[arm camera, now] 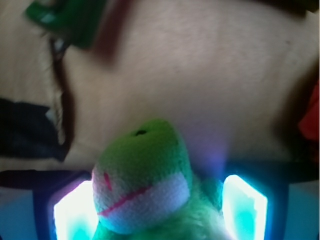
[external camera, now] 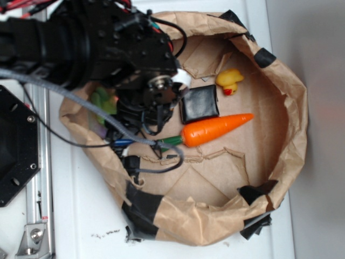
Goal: Grab the green animal.
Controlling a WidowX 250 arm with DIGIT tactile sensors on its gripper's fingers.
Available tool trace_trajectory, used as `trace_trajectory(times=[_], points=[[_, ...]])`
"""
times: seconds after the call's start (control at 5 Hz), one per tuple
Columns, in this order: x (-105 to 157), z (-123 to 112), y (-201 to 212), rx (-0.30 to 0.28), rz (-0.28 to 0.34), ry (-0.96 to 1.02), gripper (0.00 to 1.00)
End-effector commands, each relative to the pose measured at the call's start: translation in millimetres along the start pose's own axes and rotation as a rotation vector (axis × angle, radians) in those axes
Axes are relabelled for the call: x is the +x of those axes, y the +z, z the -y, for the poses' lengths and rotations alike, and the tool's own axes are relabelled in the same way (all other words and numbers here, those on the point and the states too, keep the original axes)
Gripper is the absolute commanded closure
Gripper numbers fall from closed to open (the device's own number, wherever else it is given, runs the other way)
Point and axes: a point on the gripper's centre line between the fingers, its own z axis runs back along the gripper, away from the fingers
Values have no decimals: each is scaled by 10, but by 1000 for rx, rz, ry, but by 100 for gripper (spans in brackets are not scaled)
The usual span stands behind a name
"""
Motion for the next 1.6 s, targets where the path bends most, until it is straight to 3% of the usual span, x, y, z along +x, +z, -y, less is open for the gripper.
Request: trace_trajectory(times=[0.0,0.2,0.4,0.6,0.8,1.0,1.2,1.4], points=[[33,-12,113,81,32,-1,100],[77,-66,229,95,61,36,100],[189,-64,540,131,165,94,100],[335,24,958,113,314,156,100],[488,181,1301,103,401,185,100],[565,197,1360,59,413,254,100],[509,147,1289,90,391,205,58],[311,-102,1029,164,356,43,0]])
